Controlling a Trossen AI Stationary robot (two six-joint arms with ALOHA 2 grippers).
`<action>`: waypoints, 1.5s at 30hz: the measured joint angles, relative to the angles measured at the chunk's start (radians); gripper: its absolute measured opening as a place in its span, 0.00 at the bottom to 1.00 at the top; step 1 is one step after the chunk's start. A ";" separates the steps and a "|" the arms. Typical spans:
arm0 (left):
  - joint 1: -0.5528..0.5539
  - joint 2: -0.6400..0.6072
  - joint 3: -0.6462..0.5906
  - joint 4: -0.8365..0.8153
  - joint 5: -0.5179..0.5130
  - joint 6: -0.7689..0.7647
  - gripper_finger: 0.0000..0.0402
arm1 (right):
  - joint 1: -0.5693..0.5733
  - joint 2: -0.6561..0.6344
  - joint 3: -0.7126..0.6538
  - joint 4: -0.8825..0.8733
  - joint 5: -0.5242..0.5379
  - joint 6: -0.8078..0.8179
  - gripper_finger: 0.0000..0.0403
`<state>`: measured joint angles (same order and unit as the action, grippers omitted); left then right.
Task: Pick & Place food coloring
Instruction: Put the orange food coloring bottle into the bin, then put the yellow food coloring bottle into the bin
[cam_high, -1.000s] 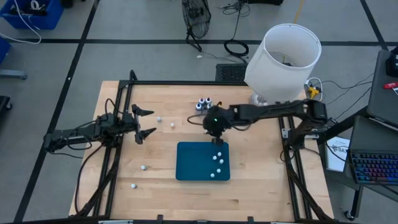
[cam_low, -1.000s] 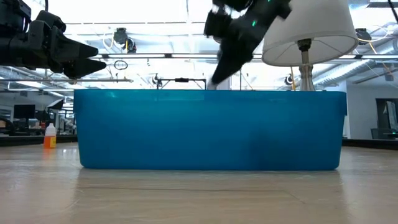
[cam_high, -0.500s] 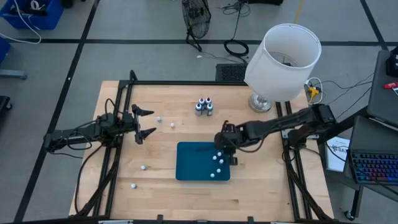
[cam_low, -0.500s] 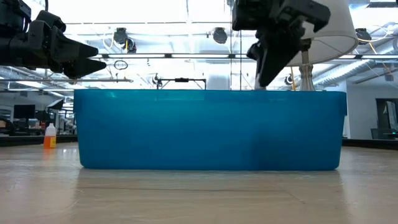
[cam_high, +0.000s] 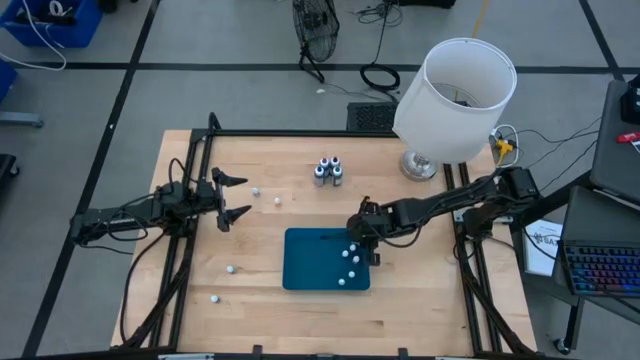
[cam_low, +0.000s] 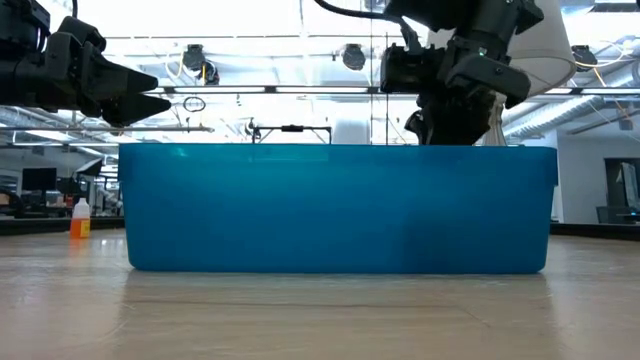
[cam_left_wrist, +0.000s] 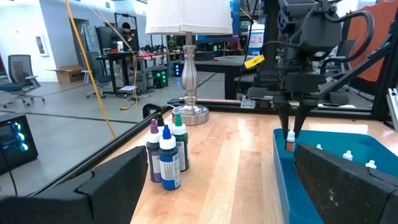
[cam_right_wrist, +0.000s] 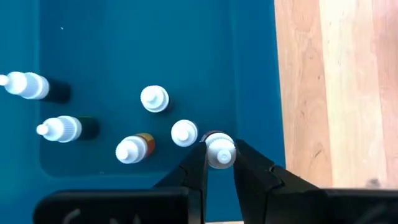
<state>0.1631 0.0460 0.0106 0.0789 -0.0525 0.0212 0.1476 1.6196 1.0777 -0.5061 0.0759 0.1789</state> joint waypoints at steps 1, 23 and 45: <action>0.000 0.000 0.000 0.000 0.000 0.000 0.99 | -0.002 0.000 -0.005 0.005 -0.001 0.000 0.10; 0.000 0.000 0.000 0.000 0.000 0.000 0.99 | -0.002 0.000 -0.065 0.077 -0.037 -0.007 0.12; 0.000 0.000 0.000 0.000 0.000 0.000 0.99 | -0.004 -0.069 -0.044 0.058 -0.050 0.019 0.30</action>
<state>0.1628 0.0457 0.0107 0.0788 -0.0526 0.0212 0.1437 1.5506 1.0334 -0.4478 0.0256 0.1978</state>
